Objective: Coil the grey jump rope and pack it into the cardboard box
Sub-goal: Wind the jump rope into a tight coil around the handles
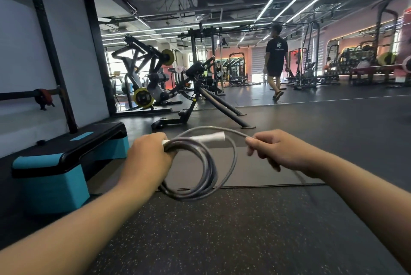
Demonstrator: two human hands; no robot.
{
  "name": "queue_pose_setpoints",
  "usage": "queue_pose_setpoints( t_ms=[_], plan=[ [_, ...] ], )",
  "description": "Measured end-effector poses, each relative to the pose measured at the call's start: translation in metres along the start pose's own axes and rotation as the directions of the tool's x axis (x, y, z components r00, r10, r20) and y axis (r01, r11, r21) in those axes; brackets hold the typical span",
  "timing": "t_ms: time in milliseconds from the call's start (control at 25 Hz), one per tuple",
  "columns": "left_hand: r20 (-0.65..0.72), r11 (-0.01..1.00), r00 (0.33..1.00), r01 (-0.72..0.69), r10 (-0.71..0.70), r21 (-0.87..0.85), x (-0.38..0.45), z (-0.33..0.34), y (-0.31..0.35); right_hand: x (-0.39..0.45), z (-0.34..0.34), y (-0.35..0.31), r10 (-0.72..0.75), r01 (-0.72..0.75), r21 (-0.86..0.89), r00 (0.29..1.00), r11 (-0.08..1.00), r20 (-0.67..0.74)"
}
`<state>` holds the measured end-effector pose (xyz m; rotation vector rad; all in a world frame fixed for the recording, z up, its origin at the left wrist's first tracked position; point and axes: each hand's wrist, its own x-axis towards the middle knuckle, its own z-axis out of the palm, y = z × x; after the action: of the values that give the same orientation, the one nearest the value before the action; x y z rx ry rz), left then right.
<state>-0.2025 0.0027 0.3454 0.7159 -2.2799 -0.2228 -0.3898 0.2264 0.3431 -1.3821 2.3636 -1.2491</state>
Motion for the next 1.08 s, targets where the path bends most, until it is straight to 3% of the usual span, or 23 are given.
queue_pose_setpoints(
  t_ms=[40, 120, 200, 360, 520, 560, 680, 720, 840, 960, 1080],
  plan=[
    [-0.007, 0.99, 0.996, 0.087, -0.088, -0.108, 0.0, 0.005, 0.005, 0.002, 0.011, 0.0, 0.016, -0.019, 0.188, 1.0, 0.982, 0.016],
    [-0.026, 0.923, 0.962, 0.254, -0.272, -0.288, 0.005, 0.015, 0.014, 0.004, 0.033, -0.005, 0.035, -0.07, 0.551, 0.997, 0.832, 0.074],
    [-0.033, 0.829, 0.905, 0.374, -0.425, -0.417, 0.01, 0.027, 0.024, 0.003, 0.052, -0.014, -0.006, -0.054, 0.707, 0.997, 0.705, 0.082],
    [0.066, 0.574, 0.758, 0.545, -0.649, -0.611, 0.009, 0.049, 0.047, -0.002, 0.092, -0.039, -0.146, 0.214, 0.54, 0.975, 0.814, -0.166],
    [0.278, 0.266, 0.652, 0.607, -0.706, -0.749, -0.003, 0.052, 0.061, 0.005, 0.109, -0.049, -0.059, 0.306, 0.574, 0.911, 0.759, -0.408],
    [0.325, 0.258, 0.655, 0.631, -0.682, -0.732, -0.007, 0.048, 0.062, 0.005, 0.108, -0.05, -0.041, 0.304, 0.587, 0.908, 0.75, -0.417],
    [0.334, 0.564, 0.805, 0.585, -0.491, -0.582, -0.015, 0.039, 0.052, 0.005, 0.094, -0.05, -0.056, 0.28, 0.562, 0.922, 0.778, -0.382],
    [0.368, 0.599, 0.838, 0.546, -0.404, -0.586, -0.017, 0.033, 0.05, 0.005, 0.087, -0.049, -0.068, 0.263, 0.542, 0.933, 0.798, -0.352],
    [0.397, 0.515, 0.888, 0.458, -0.231, -0.724, -0.013, 0.014, 0.046, 0.005, 0.073, -0.047, -0.13, 0.219, 0.467, 0.968, 0.857, -0.215],
    [0.29, 0.578, 0.956, 0.266, -0.053, -0.771, 0.002, 0.0, 0.04, 0.0, 0.063, -0.047, -0.16, 0.162, 0.402, 0.986, 0.901, -0.038],
    [0.417, 0.649, 0.896, 0.229, 0.15, -0.726, 0.008, -0.011, 0.034, 0.001, 0.048, -0.048, -0.171, 0.132, 0.348, 0.982, 0.928, 0.082]
  ],
)
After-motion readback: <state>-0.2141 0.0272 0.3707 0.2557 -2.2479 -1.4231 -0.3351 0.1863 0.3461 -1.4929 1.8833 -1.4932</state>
